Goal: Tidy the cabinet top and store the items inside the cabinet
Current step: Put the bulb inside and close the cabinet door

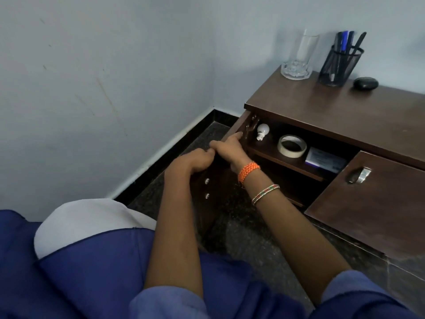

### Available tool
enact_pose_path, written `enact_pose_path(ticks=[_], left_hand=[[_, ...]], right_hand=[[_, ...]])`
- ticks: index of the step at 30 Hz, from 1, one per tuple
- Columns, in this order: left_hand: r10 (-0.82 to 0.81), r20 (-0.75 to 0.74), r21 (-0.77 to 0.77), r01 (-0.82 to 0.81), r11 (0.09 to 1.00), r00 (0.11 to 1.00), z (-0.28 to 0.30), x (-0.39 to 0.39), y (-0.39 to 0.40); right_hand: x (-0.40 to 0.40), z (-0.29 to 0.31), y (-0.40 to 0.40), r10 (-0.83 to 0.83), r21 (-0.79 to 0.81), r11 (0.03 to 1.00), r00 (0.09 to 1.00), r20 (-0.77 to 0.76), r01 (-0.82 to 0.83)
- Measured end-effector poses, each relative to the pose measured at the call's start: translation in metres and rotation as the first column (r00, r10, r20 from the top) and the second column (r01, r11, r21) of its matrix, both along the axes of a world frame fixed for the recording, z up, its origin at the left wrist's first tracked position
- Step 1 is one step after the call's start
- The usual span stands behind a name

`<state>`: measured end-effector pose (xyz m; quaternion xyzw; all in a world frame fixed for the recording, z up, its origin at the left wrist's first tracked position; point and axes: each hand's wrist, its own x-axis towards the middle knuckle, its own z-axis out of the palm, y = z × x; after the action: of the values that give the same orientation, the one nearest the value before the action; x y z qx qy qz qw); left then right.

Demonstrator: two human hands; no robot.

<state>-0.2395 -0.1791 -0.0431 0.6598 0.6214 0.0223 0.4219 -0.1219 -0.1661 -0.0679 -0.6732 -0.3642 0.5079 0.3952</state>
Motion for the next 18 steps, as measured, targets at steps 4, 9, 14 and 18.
enact_pose_path(ticks=[4,9,14,18], left_hand=[[-0.108,0.127,-0.299,0.142,0.944,0.986,0.002,0.017,-0.012],[-0.201,0.274,-0.405,0.303,0.863,0.940,-0.009,0.058,-0.016],[-0.249,0.334,-0.442,0.384,0.810,0.909,-0.010,0.099,-0.029],[-0.393,0.284,-0.346,0.476,0.808,0.874,-0.018,0.140,-0.041]], right_hand=[[0.036,0.003,-0.024,0.055,-0.043,0.998,0.998,-0.027,-0.056],[0.080,0.009,-0.064,0.031,-0.084,0.996,0.997,-0.067,-0.037],[0.116,0.019,-0.087,0.041,-0.094,0.995,0.980,0.196,-0.023],[0.146,0.027,-0.111,0.016,-0.028,1.000,0.777,0.629,0.002]])
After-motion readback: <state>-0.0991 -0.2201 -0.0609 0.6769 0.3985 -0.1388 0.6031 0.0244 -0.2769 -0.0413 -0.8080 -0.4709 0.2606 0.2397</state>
